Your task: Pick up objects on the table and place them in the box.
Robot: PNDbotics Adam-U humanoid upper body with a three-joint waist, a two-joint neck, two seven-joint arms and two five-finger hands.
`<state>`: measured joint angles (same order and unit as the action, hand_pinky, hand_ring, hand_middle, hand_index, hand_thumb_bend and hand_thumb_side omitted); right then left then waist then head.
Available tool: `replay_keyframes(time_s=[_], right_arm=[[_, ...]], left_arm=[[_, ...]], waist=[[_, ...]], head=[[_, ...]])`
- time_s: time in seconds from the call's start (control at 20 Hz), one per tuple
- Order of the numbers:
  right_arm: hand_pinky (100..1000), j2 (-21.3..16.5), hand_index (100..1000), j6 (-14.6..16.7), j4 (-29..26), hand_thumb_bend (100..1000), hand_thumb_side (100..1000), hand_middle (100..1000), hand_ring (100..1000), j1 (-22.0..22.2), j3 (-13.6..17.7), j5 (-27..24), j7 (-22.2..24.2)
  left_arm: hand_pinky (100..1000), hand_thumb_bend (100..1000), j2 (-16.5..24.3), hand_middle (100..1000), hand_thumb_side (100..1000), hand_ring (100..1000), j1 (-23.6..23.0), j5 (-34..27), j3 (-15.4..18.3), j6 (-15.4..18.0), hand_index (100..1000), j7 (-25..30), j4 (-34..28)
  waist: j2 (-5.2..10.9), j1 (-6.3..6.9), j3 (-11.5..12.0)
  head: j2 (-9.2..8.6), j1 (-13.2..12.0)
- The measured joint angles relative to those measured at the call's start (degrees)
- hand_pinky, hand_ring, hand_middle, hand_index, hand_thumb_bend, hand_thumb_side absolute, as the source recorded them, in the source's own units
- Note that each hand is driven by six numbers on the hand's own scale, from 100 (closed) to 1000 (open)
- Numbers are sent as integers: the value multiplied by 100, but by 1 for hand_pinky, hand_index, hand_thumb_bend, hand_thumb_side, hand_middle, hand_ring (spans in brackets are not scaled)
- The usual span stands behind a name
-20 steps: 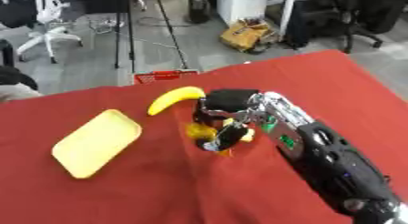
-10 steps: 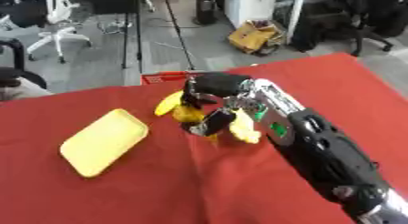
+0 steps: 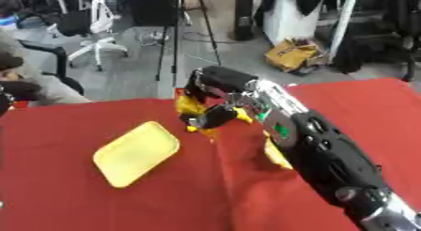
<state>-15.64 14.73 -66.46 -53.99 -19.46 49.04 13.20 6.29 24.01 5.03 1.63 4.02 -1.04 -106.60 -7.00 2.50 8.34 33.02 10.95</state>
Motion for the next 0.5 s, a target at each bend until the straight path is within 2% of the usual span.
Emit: replay_keyframes(time_s=[0.25,0.5], right_arm=[[588,16,486,-418,51,402,356,331,465,-51,169,-250,-792],[569,222,481,-783,289,441,341,327,451,-102,236,-484,-1523]], left_arm=[[629,604,-185,747,948,613,80,30,-4,185,824,-452,-333],[630,605,-323,746,943,613,122,87,-45,308,823,-832,-567]], waist=[[-110,28,335],[-153,95,583]], head=[[-191,306],[-311,591]])
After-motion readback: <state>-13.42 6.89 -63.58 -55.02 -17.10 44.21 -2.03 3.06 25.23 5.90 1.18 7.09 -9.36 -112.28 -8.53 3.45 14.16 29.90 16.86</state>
